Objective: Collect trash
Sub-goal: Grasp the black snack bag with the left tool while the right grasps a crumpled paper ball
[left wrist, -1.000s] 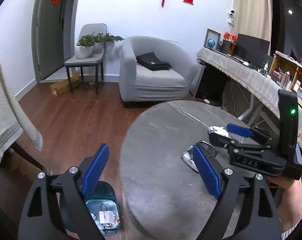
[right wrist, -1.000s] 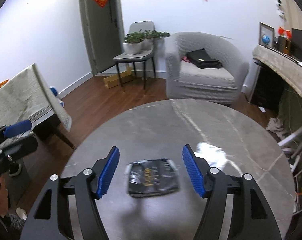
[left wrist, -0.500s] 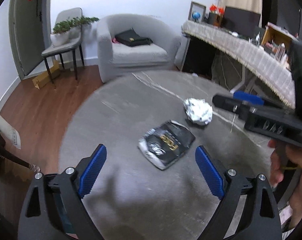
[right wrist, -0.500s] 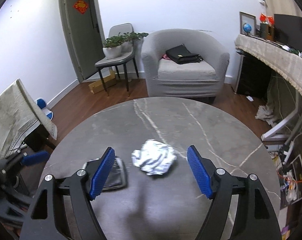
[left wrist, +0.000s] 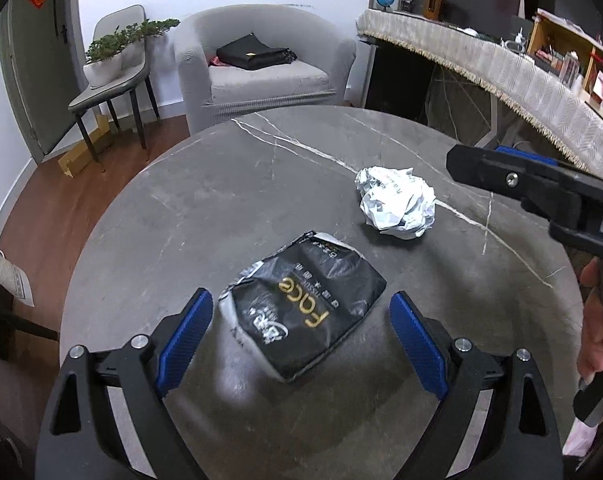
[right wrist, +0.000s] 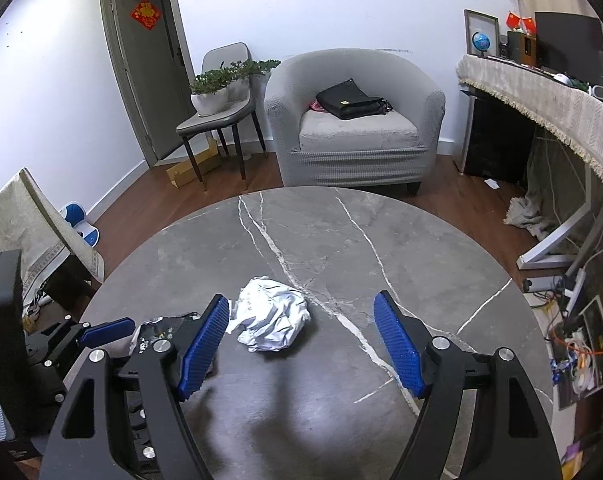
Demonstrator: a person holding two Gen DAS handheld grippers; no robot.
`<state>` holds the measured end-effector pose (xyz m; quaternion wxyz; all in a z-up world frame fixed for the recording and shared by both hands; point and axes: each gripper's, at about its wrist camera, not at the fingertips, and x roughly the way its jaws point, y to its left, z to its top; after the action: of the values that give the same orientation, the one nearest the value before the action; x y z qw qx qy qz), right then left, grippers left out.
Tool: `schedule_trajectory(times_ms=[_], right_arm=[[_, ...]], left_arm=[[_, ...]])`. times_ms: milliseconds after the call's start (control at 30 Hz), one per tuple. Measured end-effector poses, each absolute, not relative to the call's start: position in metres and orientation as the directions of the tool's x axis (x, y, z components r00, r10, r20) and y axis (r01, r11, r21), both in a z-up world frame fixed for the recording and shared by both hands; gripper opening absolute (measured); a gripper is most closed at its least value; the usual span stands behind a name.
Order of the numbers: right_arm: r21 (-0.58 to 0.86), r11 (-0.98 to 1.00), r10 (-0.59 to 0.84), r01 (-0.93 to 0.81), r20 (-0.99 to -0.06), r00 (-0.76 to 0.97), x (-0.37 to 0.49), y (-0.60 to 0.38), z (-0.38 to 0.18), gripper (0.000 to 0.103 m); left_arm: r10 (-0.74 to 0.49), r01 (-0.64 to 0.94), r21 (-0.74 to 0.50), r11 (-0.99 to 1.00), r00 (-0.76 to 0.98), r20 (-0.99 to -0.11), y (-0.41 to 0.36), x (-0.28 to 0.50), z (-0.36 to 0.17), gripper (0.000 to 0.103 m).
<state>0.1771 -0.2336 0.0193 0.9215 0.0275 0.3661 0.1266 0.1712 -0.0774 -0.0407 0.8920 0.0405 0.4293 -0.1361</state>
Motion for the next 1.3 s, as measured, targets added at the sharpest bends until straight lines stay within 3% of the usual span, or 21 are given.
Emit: schedule_trajectory(times_ms=[233, 467, 633, 1300], right_arm=[[0.144, 0.966, 0.253, -0.213, -0.674, 0.694, 0.185, -0.235, 0.017, 0.076], [0.144, 0.966, 0.253, -0.214, -0.688, 0.68, 0.191, -0.234, 0.011, 0.076], [0.149, 0.964, 0.26, -0.22, -0.699, 0.667, 0.196, -0.231, 0.006, 0.076], [0.108, 0.959, 0.25, -0.26, -0.754, 0.608, 0.212, -0.182, -0.014, 0.076]], left_arm=[[-0.198, 0.291, -0.027, 0.956, 0.575, -0.794, -0.077, 0.187, -0.049, 0.092], [-0.215, 0.323, -0.019, 0.946, 0.582, -0.785, -0.079, 0.187, -0.047, 0.074], [-0.246, 0.324, -0.057, 0.944, 0.581, -0.776, -0.069, 0.187, -0.045, 0.067], [-0.261, 0.274, -0.107, 0.956, 0.625, -0.735, -0.022, 0.173, -0.02, 0.066]])
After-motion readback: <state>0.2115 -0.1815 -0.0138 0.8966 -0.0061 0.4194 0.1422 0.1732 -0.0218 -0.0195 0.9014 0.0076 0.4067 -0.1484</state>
